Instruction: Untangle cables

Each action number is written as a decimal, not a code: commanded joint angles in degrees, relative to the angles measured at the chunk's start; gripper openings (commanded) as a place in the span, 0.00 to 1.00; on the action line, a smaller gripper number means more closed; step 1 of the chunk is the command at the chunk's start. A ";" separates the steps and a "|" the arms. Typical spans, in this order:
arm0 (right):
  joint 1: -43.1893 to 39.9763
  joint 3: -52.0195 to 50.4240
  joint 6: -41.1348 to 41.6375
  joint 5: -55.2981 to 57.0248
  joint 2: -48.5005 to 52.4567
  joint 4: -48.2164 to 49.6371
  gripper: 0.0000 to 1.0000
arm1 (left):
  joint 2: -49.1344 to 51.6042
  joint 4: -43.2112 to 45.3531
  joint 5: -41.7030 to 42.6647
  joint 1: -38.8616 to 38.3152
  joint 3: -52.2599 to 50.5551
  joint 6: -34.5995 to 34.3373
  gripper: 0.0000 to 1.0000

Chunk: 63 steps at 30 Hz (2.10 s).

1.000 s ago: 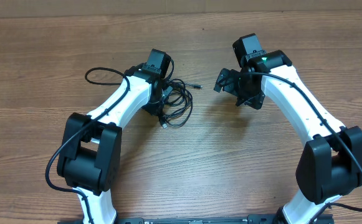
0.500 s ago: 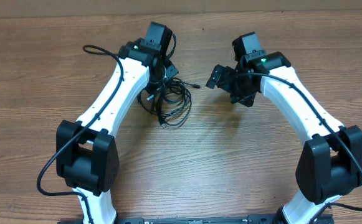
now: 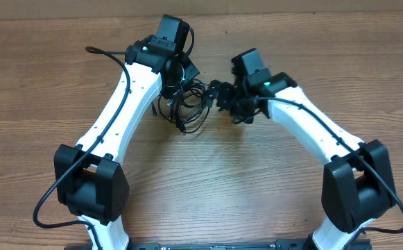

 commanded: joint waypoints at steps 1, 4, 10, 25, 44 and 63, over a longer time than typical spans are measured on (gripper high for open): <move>1.86 -0.24 0.42 4.04 -0.98 0.48 1.00 | -2.27 0.07 1.01 0.07 1.86 1.46 0.04; 2.80 -0.24 0.42 5.73 -0.94 0.52 0.98 | -2.27 0.02 0.83 0.09 1.86 3.37 0.04; 3.78 -0.31 0.44 6.12 0.74 0.96 0.88 | -2.27 0.17 1.03 0.44 1.90 3.87 0.04; 5.11 -2.54 0.42 4.31 5.31 13.25 0.63 | -6.40 0.15 11.72 6.19 3.41 4.50 0.04; 2.14 -2.34 -8.59 -4.35 -1.70 10.84 0.04 | -6.95 -4.68 -0.17 5.22 2.93 5.77 0.04; 0.96 -2.32 -11.41 -20.22 -8.96 6.80 0.04 | -0.76 -2.45 -2.62 0.15 2.69 4.22 0.04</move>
